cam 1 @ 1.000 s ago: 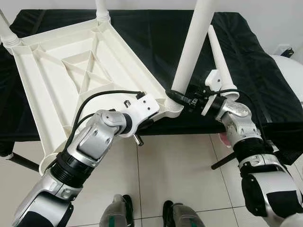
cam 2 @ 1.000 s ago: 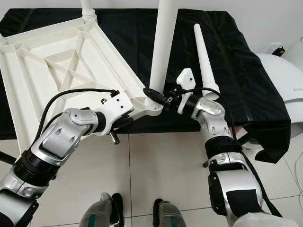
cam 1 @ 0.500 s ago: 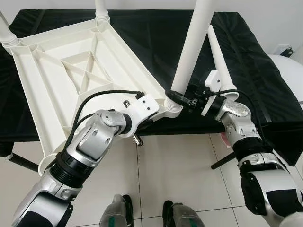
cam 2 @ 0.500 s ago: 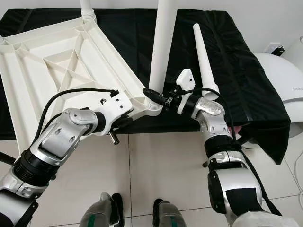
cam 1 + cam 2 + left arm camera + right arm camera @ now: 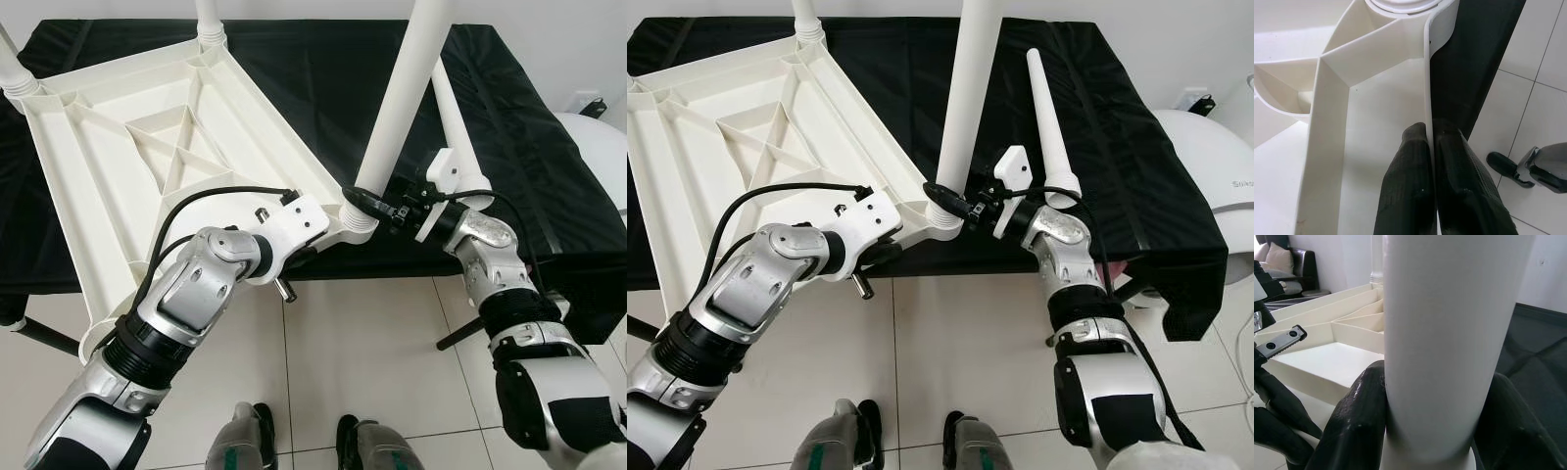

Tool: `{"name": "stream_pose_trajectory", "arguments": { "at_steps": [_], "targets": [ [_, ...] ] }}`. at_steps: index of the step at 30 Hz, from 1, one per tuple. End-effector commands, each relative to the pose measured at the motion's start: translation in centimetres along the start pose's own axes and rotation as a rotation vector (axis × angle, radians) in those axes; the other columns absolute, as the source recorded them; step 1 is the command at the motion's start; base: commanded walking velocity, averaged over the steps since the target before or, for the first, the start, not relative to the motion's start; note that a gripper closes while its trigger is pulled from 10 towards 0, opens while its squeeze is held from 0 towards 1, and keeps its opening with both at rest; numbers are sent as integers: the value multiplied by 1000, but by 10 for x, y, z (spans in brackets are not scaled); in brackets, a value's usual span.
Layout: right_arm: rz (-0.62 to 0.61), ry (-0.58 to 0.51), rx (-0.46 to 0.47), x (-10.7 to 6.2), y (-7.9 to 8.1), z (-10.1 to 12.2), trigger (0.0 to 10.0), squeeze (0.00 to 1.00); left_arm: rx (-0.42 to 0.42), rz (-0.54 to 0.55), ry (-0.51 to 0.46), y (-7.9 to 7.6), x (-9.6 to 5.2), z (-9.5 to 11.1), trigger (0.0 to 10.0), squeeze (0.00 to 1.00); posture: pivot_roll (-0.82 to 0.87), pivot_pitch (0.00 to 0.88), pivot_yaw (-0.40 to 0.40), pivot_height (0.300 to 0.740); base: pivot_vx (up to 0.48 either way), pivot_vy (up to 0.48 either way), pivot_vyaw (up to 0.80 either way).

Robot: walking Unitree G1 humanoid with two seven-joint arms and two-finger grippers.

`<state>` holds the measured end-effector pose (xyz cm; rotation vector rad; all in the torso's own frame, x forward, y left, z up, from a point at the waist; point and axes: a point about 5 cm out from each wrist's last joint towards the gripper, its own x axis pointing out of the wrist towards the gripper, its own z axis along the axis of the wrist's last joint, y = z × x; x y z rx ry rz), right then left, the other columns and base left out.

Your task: Building children table

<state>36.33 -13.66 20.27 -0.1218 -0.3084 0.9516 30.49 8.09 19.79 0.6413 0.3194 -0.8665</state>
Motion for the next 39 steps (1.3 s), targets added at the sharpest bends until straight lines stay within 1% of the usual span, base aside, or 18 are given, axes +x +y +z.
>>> {"name": "stream_pose_trajectory", "arguments": {
  "at_steps": [1, 7, 13, 30, 39],
  "targets": [
    [-18, 46, 52, -6, 5, -16, 10000, 0, 39, 30, -48, 2, -6, 13, 10000, 0, -11, 191, -39, 740, 0, 0, 0],
    [-40, 38, 58, -7, 6, -17, 10000, 0, 39, 29, -51, 1, -6, 13, 10000, 0, -14, 188, -42, 740, 0, 0, 0],
    [-93, 23, 55, -9, 5, -16, 10000, 0, 42, 30, -53, 1, -5, 14, 10000, 0, -15, 179, -44, 740, 0, 0, 0],
    [-160, -6, 56, -12, 8, -16, 10000, 0, 44, 29, -54, 1, -5, 14, 10000, 0, -16, 176, -41, 740, 0, 0, 0],
    [-187, -30, 62, -14, 14, -15, 10000, 0, 44, 31, -54, 2, -5, 14, 10000, 0, -20, 181, -37, 740, 0, 0, 0]
  ]
}}
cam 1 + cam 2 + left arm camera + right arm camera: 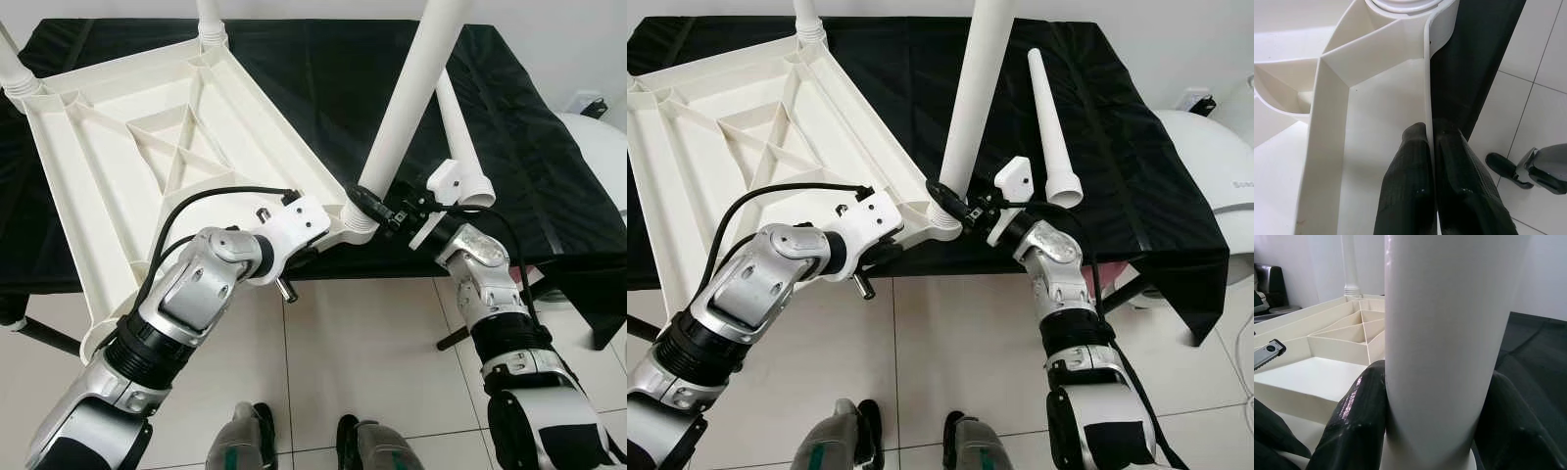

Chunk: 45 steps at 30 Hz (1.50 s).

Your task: Building children table

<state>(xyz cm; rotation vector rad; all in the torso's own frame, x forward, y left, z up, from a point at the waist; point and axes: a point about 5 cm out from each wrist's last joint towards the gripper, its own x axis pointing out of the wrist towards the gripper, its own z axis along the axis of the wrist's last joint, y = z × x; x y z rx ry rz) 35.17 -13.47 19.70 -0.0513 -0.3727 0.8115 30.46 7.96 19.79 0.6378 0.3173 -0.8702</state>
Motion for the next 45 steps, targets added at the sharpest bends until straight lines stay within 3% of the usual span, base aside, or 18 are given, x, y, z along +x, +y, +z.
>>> {"name": "stream_pose_trajectory", "arguments": {
  "at_steps": [1, 17, 24, 45],
  "targets": [
    [-40, 45, 44, -9, 1, -12, 10000, 0, 46, 34, -49, 3, -5, 14, 10000, 0, -20, 181, -37, 740, 0, 0, 0],
    [-92, 24, 48, -11, 6, -11, 10000, 0, 45, 35, -49, 4, -5, 14, 10000, 0, -22, 185, -36, 740, 0, 0, 0],
    [-107, -1, 53, -10, 15, -9, 10000, 0, 44, 39, -49, 5, -5, 14, 10000, 0, -22, 185, -36, 740, 0, 0, 0],
    [-40, 10, 9, -10, 31, -9, 10000, 0, 41, 47, -50, 8, -6, 14, 10000, 0, -23, 187, -32, 740, 0, 0, 0]
  ]
}}
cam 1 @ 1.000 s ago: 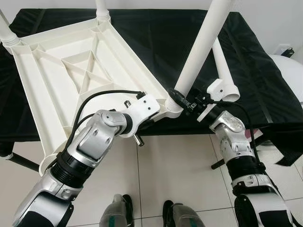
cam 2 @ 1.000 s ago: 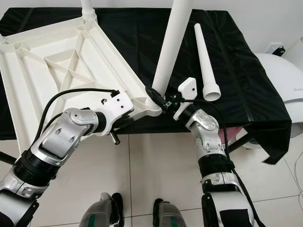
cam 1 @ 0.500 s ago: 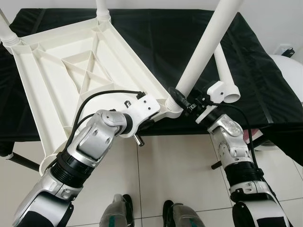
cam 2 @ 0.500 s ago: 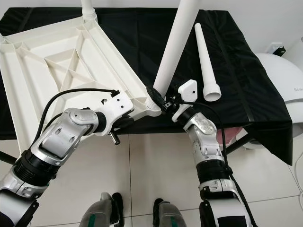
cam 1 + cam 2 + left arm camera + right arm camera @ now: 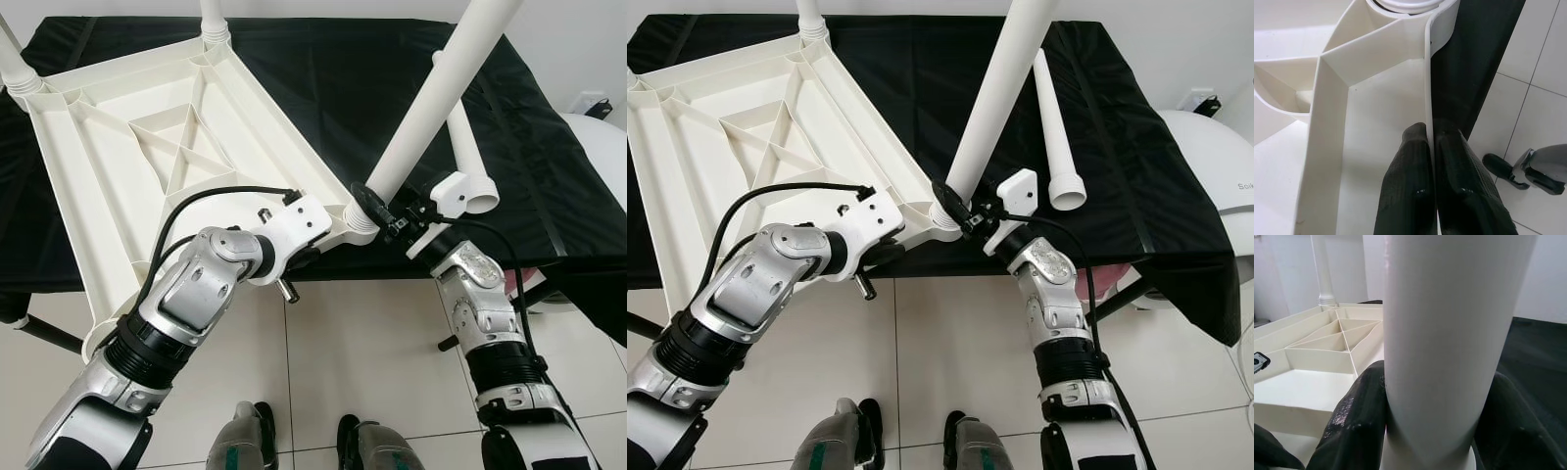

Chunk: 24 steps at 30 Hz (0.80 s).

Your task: Building children table

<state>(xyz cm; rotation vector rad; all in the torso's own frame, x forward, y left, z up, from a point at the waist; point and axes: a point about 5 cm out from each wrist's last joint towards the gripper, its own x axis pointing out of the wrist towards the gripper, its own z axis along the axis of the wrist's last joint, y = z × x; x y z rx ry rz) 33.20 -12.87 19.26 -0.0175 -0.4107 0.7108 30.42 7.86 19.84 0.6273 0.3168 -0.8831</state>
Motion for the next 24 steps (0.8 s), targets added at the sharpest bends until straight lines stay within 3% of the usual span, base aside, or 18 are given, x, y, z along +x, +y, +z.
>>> {"name": "stream_pose_trajectory", "arguments": {
  "at_steps": [1, 12, 24],
  "targets": [
    [63, 50, 10, -2, 12, -11, 10000, 0, 48, 59, -42, 8, -6, 13, 10000, 0, -23, 187, -32, 740, 0, 0, 0],
    [71, 59, 4, -2, 13, -11, 10000, 0, 46, 60, -42, 9, -7, 14, 10000, 0, -24, 190, -33, 740, 0, 0, 0],
    [31, 46, -9, -3, 25, -12, 10000, 0, 46, 61, -45, 10, -6, 15, 10000, 0, -27, 191, -34, 740, 0, 0, 0]
  ]
}}
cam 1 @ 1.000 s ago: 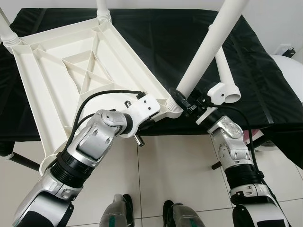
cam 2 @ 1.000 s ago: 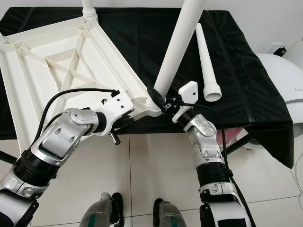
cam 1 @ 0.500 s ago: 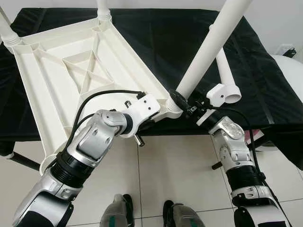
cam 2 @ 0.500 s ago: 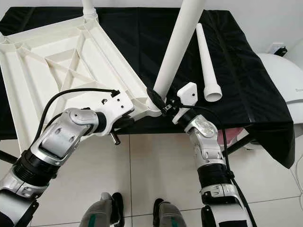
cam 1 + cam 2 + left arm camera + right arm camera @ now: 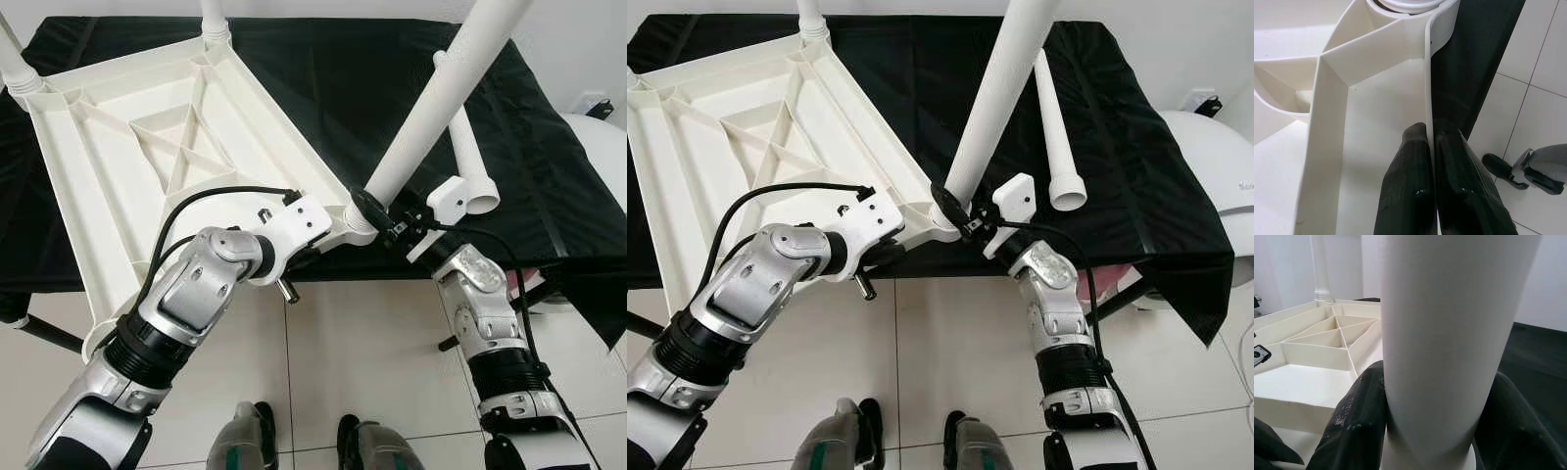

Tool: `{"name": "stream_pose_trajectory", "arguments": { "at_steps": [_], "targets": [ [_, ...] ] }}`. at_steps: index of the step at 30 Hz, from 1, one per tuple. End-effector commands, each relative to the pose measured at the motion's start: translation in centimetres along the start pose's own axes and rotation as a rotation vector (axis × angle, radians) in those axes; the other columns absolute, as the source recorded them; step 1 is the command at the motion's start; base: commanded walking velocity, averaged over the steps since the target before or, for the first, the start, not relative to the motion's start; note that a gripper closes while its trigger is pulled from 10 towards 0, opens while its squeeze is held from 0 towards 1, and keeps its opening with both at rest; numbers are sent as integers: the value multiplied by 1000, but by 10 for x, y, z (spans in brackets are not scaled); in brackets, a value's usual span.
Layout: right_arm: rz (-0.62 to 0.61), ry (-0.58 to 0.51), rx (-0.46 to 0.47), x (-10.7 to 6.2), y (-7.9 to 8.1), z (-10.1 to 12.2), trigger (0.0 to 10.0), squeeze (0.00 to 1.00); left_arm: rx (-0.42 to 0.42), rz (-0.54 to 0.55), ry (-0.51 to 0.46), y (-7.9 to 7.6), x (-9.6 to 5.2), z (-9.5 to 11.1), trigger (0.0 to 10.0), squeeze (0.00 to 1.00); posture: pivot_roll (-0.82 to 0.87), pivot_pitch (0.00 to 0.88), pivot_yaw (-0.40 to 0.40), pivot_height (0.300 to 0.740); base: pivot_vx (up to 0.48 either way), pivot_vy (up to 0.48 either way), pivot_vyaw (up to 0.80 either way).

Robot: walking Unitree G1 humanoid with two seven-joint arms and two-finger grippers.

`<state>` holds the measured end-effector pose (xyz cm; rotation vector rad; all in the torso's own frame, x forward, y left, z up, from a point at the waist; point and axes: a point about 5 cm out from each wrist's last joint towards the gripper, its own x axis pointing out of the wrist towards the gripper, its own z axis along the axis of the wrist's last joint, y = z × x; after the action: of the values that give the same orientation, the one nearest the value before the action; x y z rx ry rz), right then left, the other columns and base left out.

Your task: Building children table

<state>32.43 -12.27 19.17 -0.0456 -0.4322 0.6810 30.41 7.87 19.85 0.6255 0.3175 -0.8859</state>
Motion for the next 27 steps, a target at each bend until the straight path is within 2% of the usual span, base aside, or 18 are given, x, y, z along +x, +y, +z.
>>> {"name": "stream_pose_trajectory", "arguments": {
  "at_steps": [1, 10, 12, 27],
  "targets": [
    [54, 54, 28, -2, 16, -13, 10000, 0, 47, 64, -45, 10, -6, 15, 10000, 0, -27, 191, -34, 740, 0, 0, 0],
    [-46, 67, 15, -3, 13, -17, 10000, 0, 45, 64, -46, 9, -6, 15, 10000, 0, -28, 192, -35, 740, 0, 0, 0],
    [-99, 79, 15, -3, 12, -19, 10000, 0, 44, 63, -46, 9, -6, 15, 10000, 0, -27, 191, -35, 740, 0, 0, 0],
    [-181, 84, -18, -1, 13, -19, 10000, 0, 47, 60, -50, 8, -6, 16, 10000, 0, -27, 182, -35, 740, 0, 0, 0]
  ]
}}
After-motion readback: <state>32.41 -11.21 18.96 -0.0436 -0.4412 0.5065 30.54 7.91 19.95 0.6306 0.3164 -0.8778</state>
